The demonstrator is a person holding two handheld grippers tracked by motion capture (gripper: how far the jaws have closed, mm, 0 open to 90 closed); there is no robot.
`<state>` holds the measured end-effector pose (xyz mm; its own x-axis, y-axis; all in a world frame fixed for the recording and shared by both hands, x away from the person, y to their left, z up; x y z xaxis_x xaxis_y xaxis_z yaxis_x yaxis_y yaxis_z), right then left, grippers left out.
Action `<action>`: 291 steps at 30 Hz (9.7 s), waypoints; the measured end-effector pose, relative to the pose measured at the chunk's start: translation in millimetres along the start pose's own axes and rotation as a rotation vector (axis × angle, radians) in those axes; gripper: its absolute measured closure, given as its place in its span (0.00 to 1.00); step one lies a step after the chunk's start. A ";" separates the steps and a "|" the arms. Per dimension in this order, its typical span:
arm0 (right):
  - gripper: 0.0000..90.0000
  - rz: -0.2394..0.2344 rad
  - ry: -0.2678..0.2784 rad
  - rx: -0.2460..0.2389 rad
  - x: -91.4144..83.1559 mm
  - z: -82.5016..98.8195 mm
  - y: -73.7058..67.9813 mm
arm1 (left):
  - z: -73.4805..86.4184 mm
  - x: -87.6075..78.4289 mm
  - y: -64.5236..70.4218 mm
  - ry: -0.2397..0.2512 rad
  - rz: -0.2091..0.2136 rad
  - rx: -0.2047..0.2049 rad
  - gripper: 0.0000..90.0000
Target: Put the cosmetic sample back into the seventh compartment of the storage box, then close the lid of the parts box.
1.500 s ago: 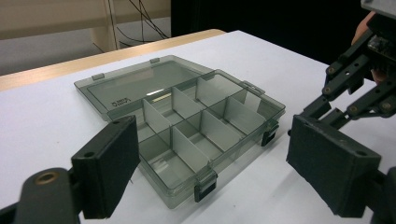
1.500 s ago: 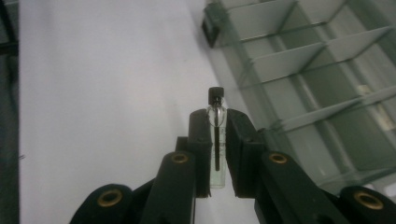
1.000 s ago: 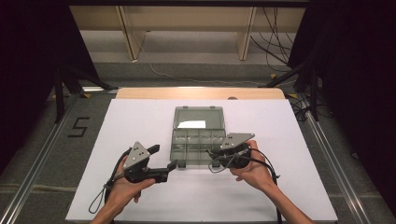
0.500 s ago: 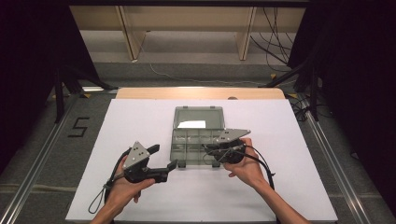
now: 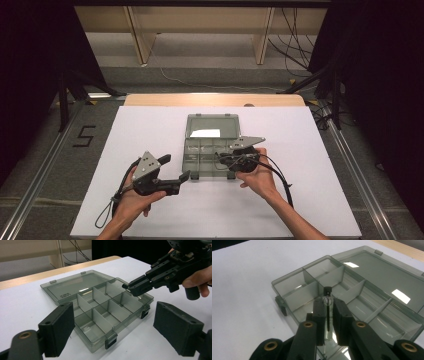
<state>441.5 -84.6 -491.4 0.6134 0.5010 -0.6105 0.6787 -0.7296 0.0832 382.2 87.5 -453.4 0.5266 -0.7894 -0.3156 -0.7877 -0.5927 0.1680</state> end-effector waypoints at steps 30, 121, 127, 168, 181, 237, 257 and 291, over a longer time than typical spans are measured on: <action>0.72 0.051 -0.021 0.060 16.5 9.6 7.4 | 0.5 0.3 -5.7 0.002 -0.010 -0.009 0.18; 0.22 0.056 -0.058 0.274 27.9 -1.9 125.0 | 48.1 72.4 -67.4 -0.411 -0.061 -0.153 0.48; 0.24 0.071 -0.060 0.265 31.1 0.0 128.4 | 56.4 72.8 -69.2 -0.470 -0.075 -0.149 0.56; 0.25 0.050 -0.290 0.366 79.8 -16.7 134.0 | 55.4 69.0 -68.0 -0.475 -0.048 -0.203 0.69; 0.28 0.049 -0.334 0.376 89.0 -10.2 136.6 | 55.4 68.8 -68.6 -0.473 -0.040 -0.210 0.69; 0.82 0.026 -0.283 0.524 81.7 -7.7 147.2 | 55.0 67.0 -68.6 -0.493 -0.022 -0.191 0.70; 0.93 0.073 -0.094 0.423 61.9 -10.9 141.3 | 54.7 68.6 -69.4 -0.467 -0.028 -0.181 0.69; 0.94 0.200 0.140 0.183 45.4 -5.5 128.2 | 54.5 69.3 -69.9 -0.462 -0.053 -0.158 0.68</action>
<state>558.6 -152.8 -504.1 0.7858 0.3891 -0.4808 0.4629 -0.8855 0.0398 456.4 83.0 -537.9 0.3395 -0.6252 -0.7027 -0.6865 -0.6754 0.2693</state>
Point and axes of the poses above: each handheld gripper's, and its own axes: x roughly forward along the jaws, z roughly out of its underside, y roughly to its right, the point moved 9 cm from there along x, roughly forward along the jaws, and after that the axes turned 12 degrees about z, right-handed, at the moved point
